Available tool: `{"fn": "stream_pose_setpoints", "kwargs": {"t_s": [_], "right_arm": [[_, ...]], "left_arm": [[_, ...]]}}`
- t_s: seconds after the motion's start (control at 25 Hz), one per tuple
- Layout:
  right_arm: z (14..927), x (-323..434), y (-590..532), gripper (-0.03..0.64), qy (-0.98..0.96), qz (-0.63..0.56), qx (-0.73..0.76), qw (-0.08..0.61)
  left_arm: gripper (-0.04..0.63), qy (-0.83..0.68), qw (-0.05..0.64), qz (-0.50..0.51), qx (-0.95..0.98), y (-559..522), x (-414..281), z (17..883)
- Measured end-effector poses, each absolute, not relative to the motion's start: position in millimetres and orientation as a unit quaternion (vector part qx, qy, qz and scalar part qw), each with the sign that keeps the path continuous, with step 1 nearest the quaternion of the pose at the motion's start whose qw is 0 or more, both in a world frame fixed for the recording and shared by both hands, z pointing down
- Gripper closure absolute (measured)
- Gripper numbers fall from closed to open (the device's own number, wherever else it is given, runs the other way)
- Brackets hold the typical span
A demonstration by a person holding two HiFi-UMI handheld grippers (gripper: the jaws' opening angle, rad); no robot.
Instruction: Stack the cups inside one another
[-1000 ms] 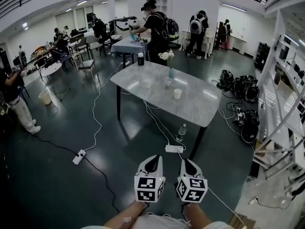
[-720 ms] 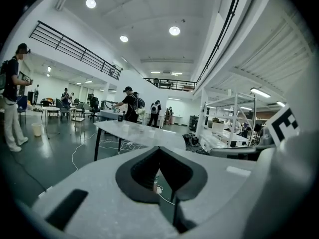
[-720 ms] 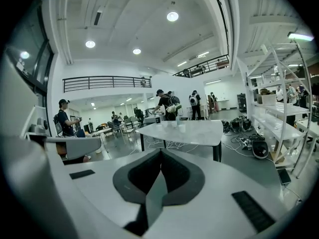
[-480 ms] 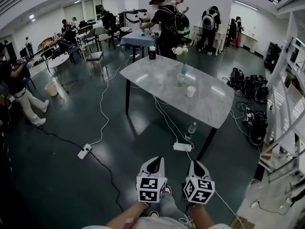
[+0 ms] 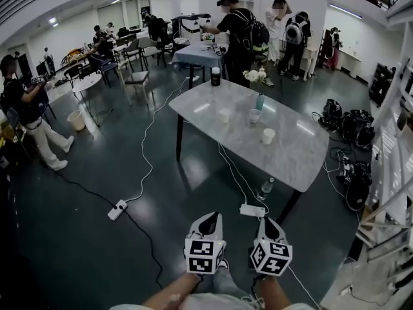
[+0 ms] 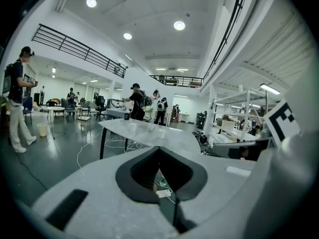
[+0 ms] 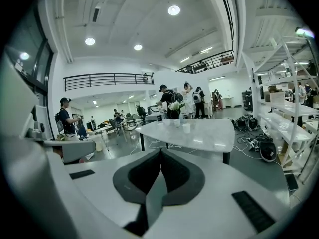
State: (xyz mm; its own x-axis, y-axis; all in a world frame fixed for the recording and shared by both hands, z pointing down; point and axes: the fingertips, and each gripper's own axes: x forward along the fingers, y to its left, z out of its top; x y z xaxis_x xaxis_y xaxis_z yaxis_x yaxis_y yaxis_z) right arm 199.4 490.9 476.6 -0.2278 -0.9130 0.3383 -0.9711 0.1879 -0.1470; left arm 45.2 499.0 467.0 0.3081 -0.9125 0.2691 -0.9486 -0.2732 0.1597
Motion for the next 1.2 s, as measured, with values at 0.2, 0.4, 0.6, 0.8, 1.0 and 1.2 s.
{"fn": "stream_pose_setpoints", "kwargs": {"t_s": [0.2,0.4,0.6,0.8,1.0,1.2], "right_arm": [[472,202,441,0.609,-0.771,0.167,0.608,0.087],[468,210,393,0.609,-0.774,0.167,0.605,0.087],[469,218,352,0.609,-0.775,0.168,0.602,0.09],[475,224,317,0.609,-0.776,0.171,0.599,0.095],[481,227,290,0.609,-0.775,0.179,0.598,0.096],[483,229,269,0.609,-0.775,0.184,0.597,0.094]], "left_arm": [[0.598,-0.592,0.139,0.069,0.791,454,47,462],[0.598,-0.597,0.138,0.068,0.788,407,55,458],[0.598,-0.599,0.137,0.068,0.786,366,62,457],[0.598,-0.604,0.14,0.07,0.782,333,67,463],[0.598,-0.605,0.143,0.077,0.78,309,68,469],[0.598,-0.602,0.143,0.084,0.781,287,71,470]]}}
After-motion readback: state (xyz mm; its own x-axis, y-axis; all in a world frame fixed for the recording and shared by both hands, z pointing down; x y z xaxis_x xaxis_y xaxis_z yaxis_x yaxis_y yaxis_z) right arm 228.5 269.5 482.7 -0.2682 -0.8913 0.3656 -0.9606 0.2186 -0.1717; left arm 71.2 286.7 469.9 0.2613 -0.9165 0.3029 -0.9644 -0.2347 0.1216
